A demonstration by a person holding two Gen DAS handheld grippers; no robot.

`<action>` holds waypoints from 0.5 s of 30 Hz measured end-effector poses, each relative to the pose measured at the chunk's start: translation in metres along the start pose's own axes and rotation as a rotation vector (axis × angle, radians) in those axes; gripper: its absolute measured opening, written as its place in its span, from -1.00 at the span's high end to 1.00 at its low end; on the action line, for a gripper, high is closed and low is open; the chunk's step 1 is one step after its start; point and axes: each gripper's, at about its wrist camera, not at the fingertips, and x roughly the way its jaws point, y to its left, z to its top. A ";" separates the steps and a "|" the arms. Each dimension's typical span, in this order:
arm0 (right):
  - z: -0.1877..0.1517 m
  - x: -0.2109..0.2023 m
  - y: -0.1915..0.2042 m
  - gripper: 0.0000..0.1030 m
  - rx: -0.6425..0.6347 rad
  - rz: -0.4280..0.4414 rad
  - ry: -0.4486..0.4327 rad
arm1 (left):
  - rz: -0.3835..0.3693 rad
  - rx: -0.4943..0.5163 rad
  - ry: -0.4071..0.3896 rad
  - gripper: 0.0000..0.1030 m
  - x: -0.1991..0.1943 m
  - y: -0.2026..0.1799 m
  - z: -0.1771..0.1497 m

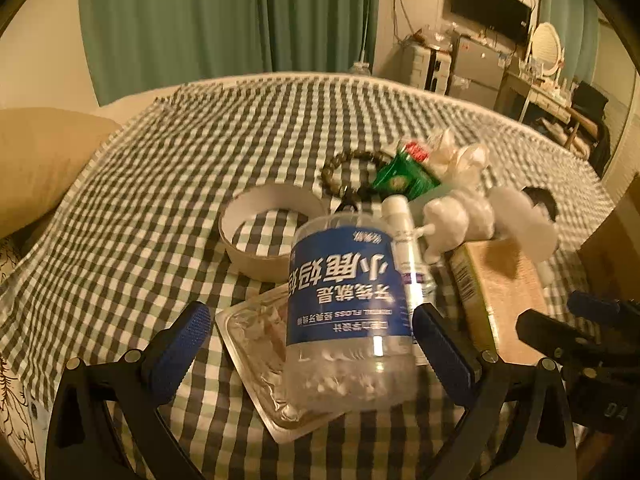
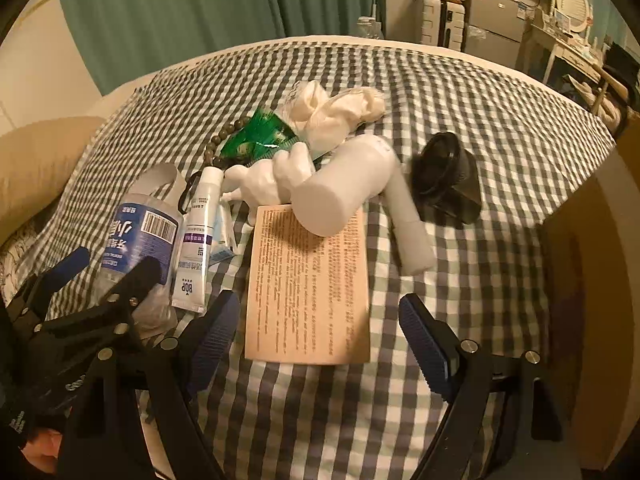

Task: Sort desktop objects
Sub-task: 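Move both grippers back toward the clutter on the bed, then grasp the blue-labelled floss jar with left gripper while right grasps the paper leaflet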

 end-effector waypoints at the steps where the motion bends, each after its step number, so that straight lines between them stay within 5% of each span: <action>1: 0.001 0.003 0.000 -0.58 -0.007 0.001 0.006 | -0.007 -0.012 0.013 -1.00 0.005 0.002 0.000; 6: 0.002 0.022 0.003 -0.59 -0.035 -0.005 0.048 | -0.021 -0.082 0.011 -0.99 0.010 0.010 0.001; 11: 0.000 0.033 0.000 -0.58 -0.029 -0.014 0.096 | -0.067 -0.096 0.053 -0.42 0.018 0.012 -0.002; 15: -0.003 0.033 -0.002 -0.55 -0.027 -0.015 0.102 | -0.055 -0.070 0.062 -0.35 0.019 0.009 -0.004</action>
